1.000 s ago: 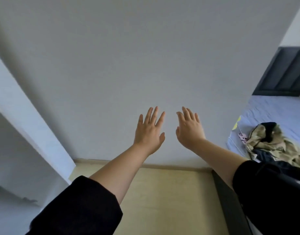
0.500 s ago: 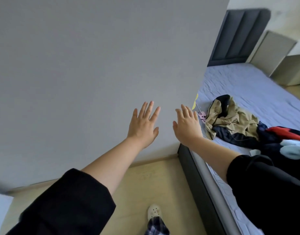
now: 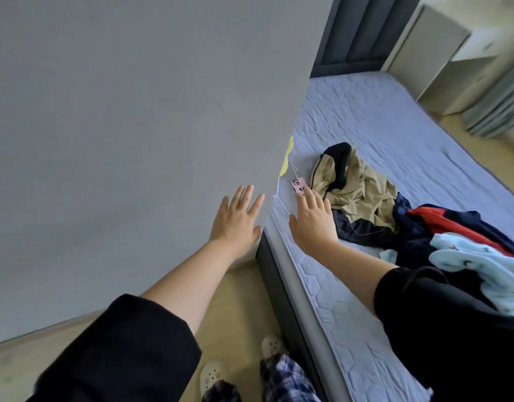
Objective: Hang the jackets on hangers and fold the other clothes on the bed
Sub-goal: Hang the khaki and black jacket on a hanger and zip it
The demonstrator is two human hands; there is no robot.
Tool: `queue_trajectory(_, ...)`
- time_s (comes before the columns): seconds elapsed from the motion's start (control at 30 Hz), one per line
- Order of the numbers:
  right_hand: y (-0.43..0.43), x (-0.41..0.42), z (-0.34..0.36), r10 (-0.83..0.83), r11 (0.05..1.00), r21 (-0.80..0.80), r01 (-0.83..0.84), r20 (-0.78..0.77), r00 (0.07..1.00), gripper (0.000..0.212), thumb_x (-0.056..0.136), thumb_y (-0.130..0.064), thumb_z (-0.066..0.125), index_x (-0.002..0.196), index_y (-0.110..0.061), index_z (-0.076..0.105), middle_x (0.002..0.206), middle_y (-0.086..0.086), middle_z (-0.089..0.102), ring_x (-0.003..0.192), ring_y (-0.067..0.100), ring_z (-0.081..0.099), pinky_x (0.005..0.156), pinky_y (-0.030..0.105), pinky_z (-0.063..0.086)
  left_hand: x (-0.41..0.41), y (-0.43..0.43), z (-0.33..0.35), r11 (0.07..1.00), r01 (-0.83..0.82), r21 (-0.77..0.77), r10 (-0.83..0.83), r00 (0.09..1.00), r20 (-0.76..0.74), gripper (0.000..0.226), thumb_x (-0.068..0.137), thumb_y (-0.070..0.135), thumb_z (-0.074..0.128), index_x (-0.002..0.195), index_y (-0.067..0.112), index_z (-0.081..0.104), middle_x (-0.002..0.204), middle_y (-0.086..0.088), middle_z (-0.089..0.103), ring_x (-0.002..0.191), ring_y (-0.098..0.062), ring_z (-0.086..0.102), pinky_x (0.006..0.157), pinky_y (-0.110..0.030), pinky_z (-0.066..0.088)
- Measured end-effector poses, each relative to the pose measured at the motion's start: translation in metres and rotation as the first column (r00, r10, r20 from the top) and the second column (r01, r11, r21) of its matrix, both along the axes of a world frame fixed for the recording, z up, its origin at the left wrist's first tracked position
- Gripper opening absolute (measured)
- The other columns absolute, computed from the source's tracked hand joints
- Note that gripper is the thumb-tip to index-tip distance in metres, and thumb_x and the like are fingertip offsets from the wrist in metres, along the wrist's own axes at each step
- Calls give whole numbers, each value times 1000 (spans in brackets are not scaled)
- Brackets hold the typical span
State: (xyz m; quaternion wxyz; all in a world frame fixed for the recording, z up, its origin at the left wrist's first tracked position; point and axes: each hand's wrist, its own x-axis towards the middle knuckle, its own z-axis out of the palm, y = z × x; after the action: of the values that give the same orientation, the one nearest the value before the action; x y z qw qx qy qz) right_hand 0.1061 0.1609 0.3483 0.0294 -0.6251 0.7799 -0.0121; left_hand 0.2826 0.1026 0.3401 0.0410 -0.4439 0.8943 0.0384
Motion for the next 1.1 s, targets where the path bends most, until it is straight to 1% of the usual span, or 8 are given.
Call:
queue_trajectory(0.17, -41, -64, -53, 31, 998, 54, -30, -9, 999, 47, 93, -25, 41, 136, -5, 37, 153, 13, 25, 141, 27, 20, 113, 44, 16, -59, -19, -50, 998, -49, 25, 51, 995, -82, 68, 99, 38, 35, 153, 22, -5, 159, -8, -16, 147, -23, -12, 118, -44, 4)
queue_trajectory(0.3, -49, -101, -114, 0, 998, 61, -5, 85, 996, 40, 91, -22, 42, 126, -4, 43, 141, 13, 37, 134, 32, 31, 108, 44, 24, -94, -20, -107, 996, -74, 51, 76, 996, -43, 68, 100, 37, 34, 153, 21, -4, 160, -8, -14, 147, -24, -9, 117, -44, 6)
queue_trajectory(0.43, -46, -127, -193, -46, 992, 121, 31, 119, 992, 49, 95, -27, 39, 139, -7, 35, 152, 11, 28, 140, 28, 23, 112, 45, 21, -126, -20, -173, 998, -9, 59, 11, 999, -32, 64, 100, 33, 33, 153, 19, 1, 160, -8, -9, 148, -23, -5, 117, -43, 6)
queue_trajectory(0.6, -63, -162, -305, -85, 992, 109, 67, 162, 983, 54, 90, -29, 47, 138, -8, 35, 153, 11, 25, 140, 28, 23, 113, 47, 20, -174, -28, -278, 995, 98, -16, -99, 992, -72, 59, 100, 28, 34, 153, 18, 9, 160, -9, 2, 147, -24, 0, 117, -43, 7)
queue_trajectory(0.77, -72, -218, -405, -155, 988, 57, 146, 192, 969, 59, 88, -29, 52, 139, -8, 33, 156, 13, 18, 143, 29, 16, 115, 47, 16, -232, -25, -394, 996, -60, 61, 66, 993, -94, 66, 100, 31, 37, 153, 19, -1, 160, -9, -8, 147, -26, -5, 117, -45, 8)
queue_trajectory(0.9, -72, -267, -450, -204, 979, 34, 202, 243, 948, 64, 87, -31, 54, 142, -12, 29, 158, 12, 12, 145, 28, 11, 116, 50, 14, -277, -6, -455, 972, -175, 155, 192, 976, -101, 69, 100, 38, 36, 152, 23, -6, 160, -8, -11, 147, -29, -7, 116, -50, 7)
queue_trajectory(1.0, -63, -302, -467, -205, 978, 69, 195, 211, 956, 76, 87, -33, 55, 150, -16, 15, 160, 10, 3, 146, 27, 4, 116, 51, 10, -308, 22, -486, 921, -303, 246, 331, 940, -84, 74, 97, 50, 35, 152, 27, -9, 161, -6, -8, 147, -28, -6, 115, -53, 7)
queue_trajectory(1.1, -53, -340, -476, -189, 980, 82, 179, 136, 972, 85, 85, -35, 58, 152, -19, 8, 160, 11, -5, 147, 28, -4, 116, 52, 5, -336, 46, -508, 863, -381, 332, 397, 917, 21, 89, 87, 70, 35, 151, 30, -13, 160, -7, -14, 146, -27, -13, 113, -58, 3)
